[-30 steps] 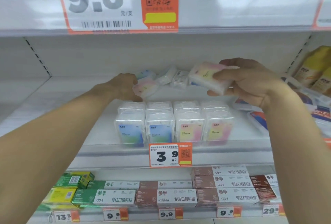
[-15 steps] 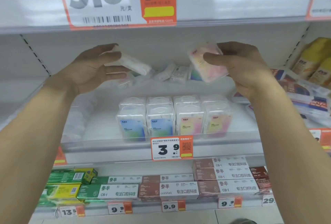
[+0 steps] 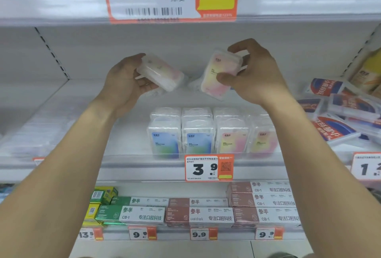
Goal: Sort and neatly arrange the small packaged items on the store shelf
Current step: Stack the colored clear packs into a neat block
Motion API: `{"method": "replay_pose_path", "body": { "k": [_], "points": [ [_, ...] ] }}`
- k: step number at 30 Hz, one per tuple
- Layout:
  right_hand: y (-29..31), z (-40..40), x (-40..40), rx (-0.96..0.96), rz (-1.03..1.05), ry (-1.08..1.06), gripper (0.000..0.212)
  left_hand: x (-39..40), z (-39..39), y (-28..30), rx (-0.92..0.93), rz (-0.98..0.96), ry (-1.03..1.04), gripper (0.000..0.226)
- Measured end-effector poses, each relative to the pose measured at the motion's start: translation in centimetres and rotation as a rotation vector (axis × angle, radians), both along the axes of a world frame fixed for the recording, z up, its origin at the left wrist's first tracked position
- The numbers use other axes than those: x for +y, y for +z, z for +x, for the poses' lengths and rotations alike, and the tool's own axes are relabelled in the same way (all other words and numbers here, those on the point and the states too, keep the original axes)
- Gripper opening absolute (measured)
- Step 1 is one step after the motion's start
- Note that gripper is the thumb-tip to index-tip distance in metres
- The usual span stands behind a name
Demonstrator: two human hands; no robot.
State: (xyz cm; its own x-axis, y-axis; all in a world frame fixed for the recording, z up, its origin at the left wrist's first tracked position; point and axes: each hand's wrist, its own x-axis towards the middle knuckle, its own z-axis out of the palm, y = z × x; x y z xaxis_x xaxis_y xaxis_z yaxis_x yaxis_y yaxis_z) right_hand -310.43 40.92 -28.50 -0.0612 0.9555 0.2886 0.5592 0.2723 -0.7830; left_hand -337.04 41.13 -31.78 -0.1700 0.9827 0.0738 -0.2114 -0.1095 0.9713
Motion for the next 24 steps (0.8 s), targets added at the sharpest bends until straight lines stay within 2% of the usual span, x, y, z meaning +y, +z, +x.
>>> {"method": "replay_pose_path", "body": {
  "k": [5,12,17,24],
  "points": [
    [-0.1,-0.7,0.3,0.015,-0.021,-0.004,0.051,-0.5,-0.2,-0.7,0.316,0.062,0.057,0.029],
    [-0.2,-1.6,1.1,0.035,-0.102,0.059,0.045,-1.6,0.0,0.1,0.585,0.099,-0.135,0.035],
    [-0.2,-1.6,1.3,-0.176,-0.202,0.202,0.043,-1.9,0.3,-0.3,0.616,-0.007,-0.249,0.033],
    [-0.2,-2.4,1.2,-0.287,-0.306,0.312,0.024,-2.3,0.9,-0.3,0.699,-0.189,-0.385,0.025]
  ]
}}
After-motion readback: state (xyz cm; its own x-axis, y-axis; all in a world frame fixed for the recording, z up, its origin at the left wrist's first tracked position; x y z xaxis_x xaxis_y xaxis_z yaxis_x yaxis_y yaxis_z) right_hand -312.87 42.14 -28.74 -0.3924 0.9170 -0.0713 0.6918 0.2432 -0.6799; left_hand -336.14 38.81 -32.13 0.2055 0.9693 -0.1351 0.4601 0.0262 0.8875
